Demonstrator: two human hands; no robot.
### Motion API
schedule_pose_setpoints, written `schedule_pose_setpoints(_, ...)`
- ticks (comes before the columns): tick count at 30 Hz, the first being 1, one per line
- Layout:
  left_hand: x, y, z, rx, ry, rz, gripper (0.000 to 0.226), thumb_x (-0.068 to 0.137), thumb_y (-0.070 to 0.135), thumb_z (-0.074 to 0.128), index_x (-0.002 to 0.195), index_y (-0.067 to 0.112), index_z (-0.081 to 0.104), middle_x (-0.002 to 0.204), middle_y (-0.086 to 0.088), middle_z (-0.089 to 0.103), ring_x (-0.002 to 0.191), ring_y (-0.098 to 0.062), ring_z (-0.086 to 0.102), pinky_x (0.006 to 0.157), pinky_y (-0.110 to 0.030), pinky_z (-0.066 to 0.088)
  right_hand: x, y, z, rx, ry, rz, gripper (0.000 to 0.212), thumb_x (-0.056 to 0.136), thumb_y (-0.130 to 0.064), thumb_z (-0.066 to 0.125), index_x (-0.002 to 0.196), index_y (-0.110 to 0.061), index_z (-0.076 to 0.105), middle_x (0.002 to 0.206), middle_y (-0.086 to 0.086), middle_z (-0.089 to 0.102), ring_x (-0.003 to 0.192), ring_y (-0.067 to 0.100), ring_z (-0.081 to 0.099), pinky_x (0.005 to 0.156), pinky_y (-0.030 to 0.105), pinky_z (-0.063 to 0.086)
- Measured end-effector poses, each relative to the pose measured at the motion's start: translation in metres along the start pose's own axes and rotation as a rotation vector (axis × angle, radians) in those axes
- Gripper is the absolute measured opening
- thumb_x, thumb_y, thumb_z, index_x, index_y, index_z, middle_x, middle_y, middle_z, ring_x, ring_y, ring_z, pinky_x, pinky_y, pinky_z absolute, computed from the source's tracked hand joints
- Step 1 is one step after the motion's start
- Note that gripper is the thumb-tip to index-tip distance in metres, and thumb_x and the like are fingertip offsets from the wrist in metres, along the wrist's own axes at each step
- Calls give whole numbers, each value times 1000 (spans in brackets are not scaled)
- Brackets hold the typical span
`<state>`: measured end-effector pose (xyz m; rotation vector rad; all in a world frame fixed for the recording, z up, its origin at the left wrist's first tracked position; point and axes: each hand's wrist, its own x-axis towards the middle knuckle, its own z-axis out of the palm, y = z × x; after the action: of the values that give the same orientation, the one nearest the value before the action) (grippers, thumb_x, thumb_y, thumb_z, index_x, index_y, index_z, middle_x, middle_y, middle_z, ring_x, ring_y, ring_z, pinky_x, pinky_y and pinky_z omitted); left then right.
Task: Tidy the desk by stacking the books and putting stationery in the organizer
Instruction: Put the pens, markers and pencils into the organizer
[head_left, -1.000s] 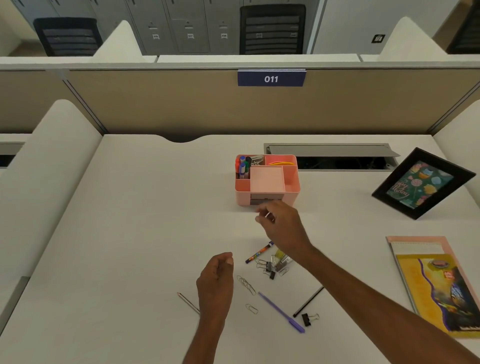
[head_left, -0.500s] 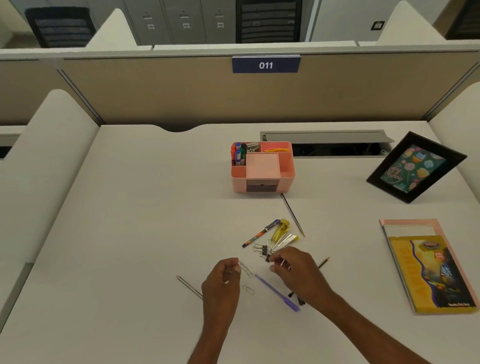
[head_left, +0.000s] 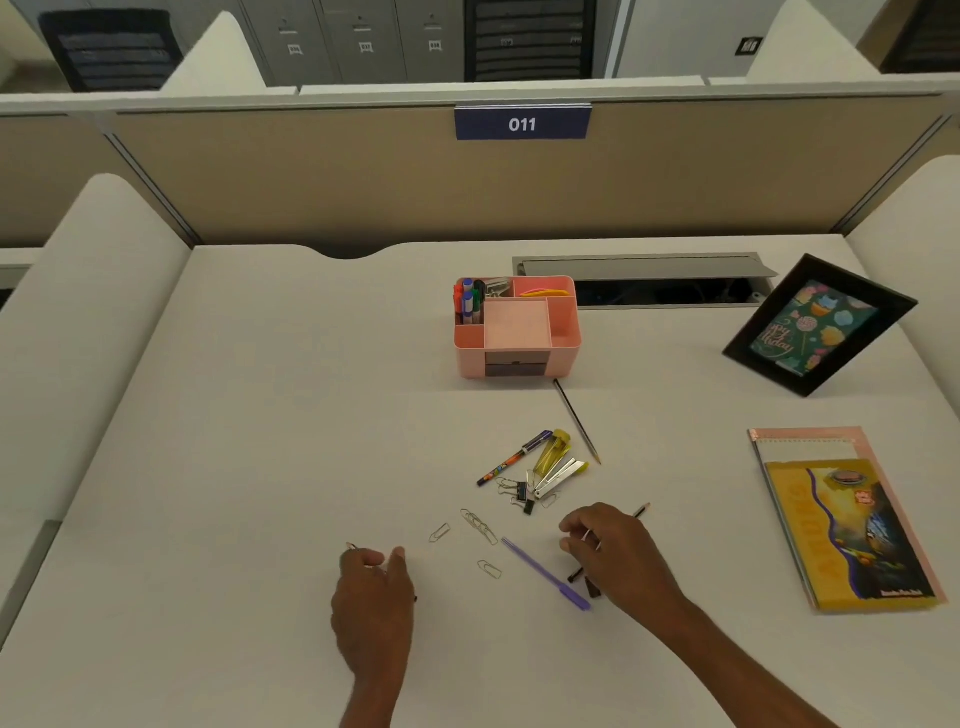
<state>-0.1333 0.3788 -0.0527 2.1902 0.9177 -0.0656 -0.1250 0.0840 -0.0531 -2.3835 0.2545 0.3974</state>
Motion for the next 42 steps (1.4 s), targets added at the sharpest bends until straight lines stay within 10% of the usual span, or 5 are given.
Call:
schedule_pose_setpoints(25,45,-8,-4,109,-34,-109,34,85,46,54,67,19,64,59,-2,68,63,-28,64,63,-34,54,4,7,-10,36,79,3,14,97,-33,72,111,-32,69,101,-16,68,87,5,66,76,15,54)
schedule_pose_setpoints(42,27,77,-24,-339,-155,213,15,93,26,73,102,37,70,82,7,76,76,-14,76,82,-44,62,55,25,-36,18,372,11,19,97,-13,70,116,-13,73,107,2,71,95,16,66,82,20,46)
